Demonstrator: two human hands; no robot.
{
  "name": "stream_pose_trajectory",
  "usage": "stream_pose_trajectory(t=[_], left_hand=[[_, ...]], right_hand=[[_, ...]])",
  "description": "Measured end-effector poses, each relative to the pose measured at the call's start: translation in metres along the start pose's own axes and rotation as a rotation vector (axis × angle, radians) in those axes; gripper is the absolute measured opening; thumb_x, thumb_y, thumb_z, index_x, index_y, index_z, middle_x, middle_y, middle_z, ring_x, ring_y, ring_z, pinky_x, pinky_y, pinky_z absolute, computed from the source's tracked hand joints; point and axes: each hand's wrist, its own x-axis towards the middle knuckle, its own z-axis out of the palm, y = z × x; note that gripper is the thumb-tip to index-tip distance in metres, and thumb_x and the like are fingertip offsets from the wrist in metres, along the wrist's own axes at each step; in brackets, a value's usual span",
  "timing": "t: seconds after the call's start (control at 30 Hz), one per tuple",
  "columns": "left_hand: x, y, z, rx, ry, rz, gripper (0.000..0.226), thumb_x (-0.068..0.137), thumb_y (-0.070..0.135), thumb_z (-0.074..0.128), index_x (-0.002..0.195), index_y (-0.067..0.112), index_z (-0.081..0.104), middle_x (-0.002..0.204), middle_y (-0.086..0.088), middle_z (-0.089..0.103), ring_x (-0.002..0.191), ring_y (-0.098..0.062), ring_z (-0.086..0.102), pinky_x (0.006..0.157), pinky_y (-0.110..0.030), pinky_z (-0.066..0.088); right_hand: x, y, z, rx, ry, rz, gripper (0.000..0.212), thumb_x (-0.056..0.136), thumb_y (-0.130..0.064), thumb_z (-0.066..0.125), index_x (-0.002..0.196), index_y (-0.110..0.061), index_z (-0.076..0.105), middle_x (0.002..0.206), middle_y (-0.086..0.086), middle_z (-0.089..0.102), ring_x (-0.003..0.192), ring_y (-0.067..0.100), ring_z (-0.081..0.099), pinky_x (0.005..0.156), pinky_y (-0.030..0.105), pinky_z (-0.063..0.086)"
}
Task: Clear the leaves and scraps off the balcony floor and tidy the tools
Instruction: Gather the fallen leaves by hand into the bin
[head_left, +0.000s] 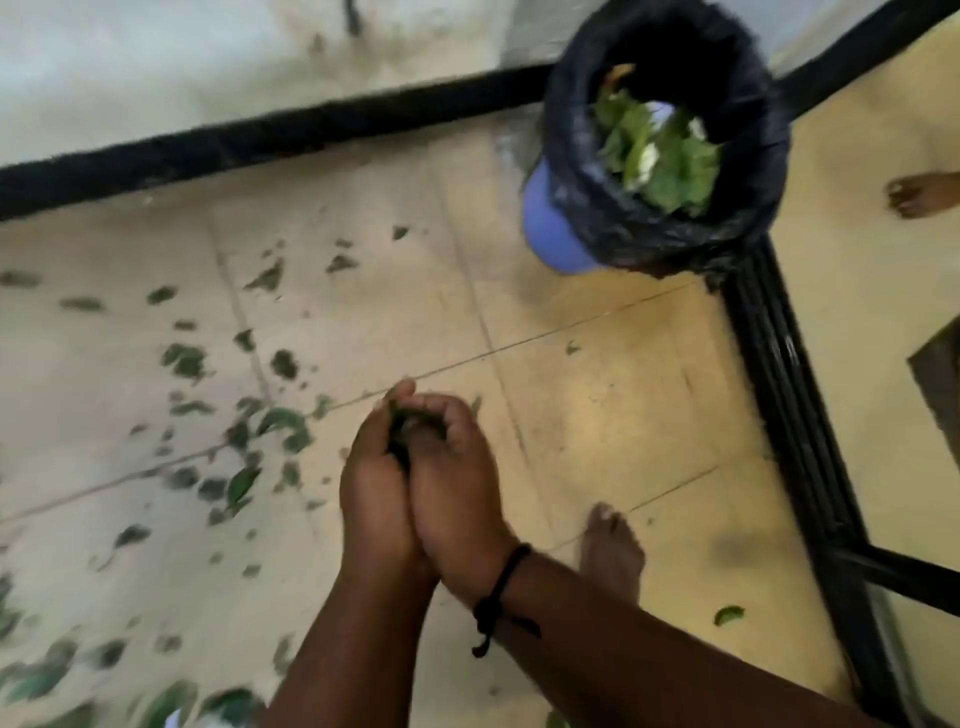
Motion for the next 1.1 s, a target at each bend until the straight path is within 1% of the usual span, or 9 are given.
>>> stream_pose_trajectory(t=[0.13, 0.27, 0.33, 0.43, 0.5, 0.57, 0.67, 0.83, 1.1], left_hand=[[0.013, -0.022, 0.137, 0.072, -0.286, 0.080, 0.022, 0.101, 0.017, 0.048, 0.094, 0.010, 0.067, 0.081, -0.006, 0.071, 0.080, -0.015, 0.068, 0.070, -0.022, 0.057], [0.014, -0.036, 0.240, 0.424, -0.498, 0.209, 0.045, 0.103, 0.045, 0.038, 0.112, 0.011, 0.066, 0.106, -0.011, 0.073, 0.098, -0.024, 0.070, 0.085, -0.038, 0.058], [0.017, -0.037, 0.262, 0.530, -0.541, 0.224, 0.063, 0.102, 0.057, 0.028, 0.124, 0.008, 0.062, 0.100, -0.013, 0.074, 0.084, -0.023, 0.074, 0.068, -0.034, 0.061], [0.032, -0.032, 0.258, 0.617, -0.519, 0.239, 0.074, 0.098, 0.066, 0.022, 0.134, 0.009, 0.054, 0.118, -0.013, 0.070, 0.106, -0.021, 0.069, 0.083, -0.033, 0.058], [0.037, -0.033, 0.235, 0.670, -0.440, 0.261, 0.076, 0.097, 0.068, 0.021, 0.149, 0.016, 0.038, 0.151, -0.012, 0.043, 0.140, -0.027, 0.040, 0.113, -0.041, 0.036], [0.029, -0.037, 0.196, 0.741, -0.352, 0.312, 0.067, 0.099, 0.063, 0.024, 0.149, 0.020, 0.040, 0.155, -0.005, 0.038, 0.142, -0.025, 0.035, 0.114, -0.039, 0.031], [-0.016, -0.047, 0.122, 0.931, -0.219, 0.384, 0.053, 0.094, 0.059, 0.041, 0.136, 0.030, 0.054, 0.144, 0.005, 0.052, 0.131, -0.017, 0.050, 0.107, -0.036, 0.040], [-0.099, -0.078, -0.019, 1.144, 0.157, 0.166, 0.024, 0.085, 0.056, 0.055, 0.105, 0.046, 0.063, 0.130, 0.011, 0.060, 0.121, -0.014, 0.056, 0.108, -0.042, 0.042], [-0.129, -0.114, -0.208, 1.273, 0.403, -0.127, 0.043, 0.098, 0.044, 0.049, 0.139, 0.030, 0.048, 0.146, 0.001, 0.047, 0.130, -0.016, 0.045, 0.105, -0.029, 0.035]], right_hand=[[0.064, -0.086, -0.088, 0.299, 0.197, -0.176, 0.015, 0.091, -0.004, 0.056, 0.094, -0.017, 0.064, 0.095, 0.004, 0.070, 0.092, 0.019, 0.066, 0.080, 0.026, 0.053], [0.118, -0.152, -0.163, 0.424, 0.290, -0.241, 0.018, 0.091, -0.002, 0.052, 0.103, -0.005, 0.066, 0.099, 0.018, 0.072, 0.088, 0.028, 0.069, 0.080, 0.042, 0.059], [0.130, -0.164, -0.188, 0.413, 0.257, -0.178, 0.011, 0.090, -0.014, 0.055, 0.094, -0.010, 0.065, 0.095, 0.014, 0.072, 0.086, 0.029, 0.069, 0.070, 0.043, 0.060], [0.129, -0.161, -0.218, 0.464, 0.198, -0.105, 0.014, 0.093, -0.021, 0.057, 0.081, -0.014, 0.059, 0.081, -0.006, 0.065, 0.067, -0.001, 0.063, 0.051, 0.021, 0.055], [0.124, -0.142, -0.236, 0.432, 0.242, -0.107, 0.015, 0.098, -0.017, 0.052, 0.099, -0.002, 0.057, 0.110, -0.006, 0.049, 0.089, 0.000, 0.062, 0.080, 0.024, 0.053], [0.119, -0.114, -0.245, 0.283, 0.288, -0.121, 0.028, 0.098, -0.021, 0.052, 0.120, -0.006, 0.057, 0.098, -0.002, 0.060, 0.109, 0.013, 0.061, 0.097, 0.032, 0.050], [0.106, -0.067, -0.240, 0.074, 0.221, -0.184, 0.027, 0.097, -0.022, 0.055, 0.123, -0.014, 0.052, 0.113, -0.007, 0.059, 0.100, -0.004, 0.058, 0.076, 0.009, 0.046], [0.037, 0.020, -0.214, -0.520, -0.344, -0.286, 0.043, 0.092, -0.025, 0.063, 0.130, -0.019, 0.044, 0.126, -0.003, 0.057, 0.117, 0.011, 0.055, 0.095, 0.028, 0.044], [-0.063, 0.147, -0.194, -1.200, -0.778, 0.024, 0.055, 0.094, -0.036, 0.055, 0.141, -0.024, 0.029, 0.132, 0.002, 0.050, 0.111, 0.020, 0.055, 0.088, 0.026, 0.042]])
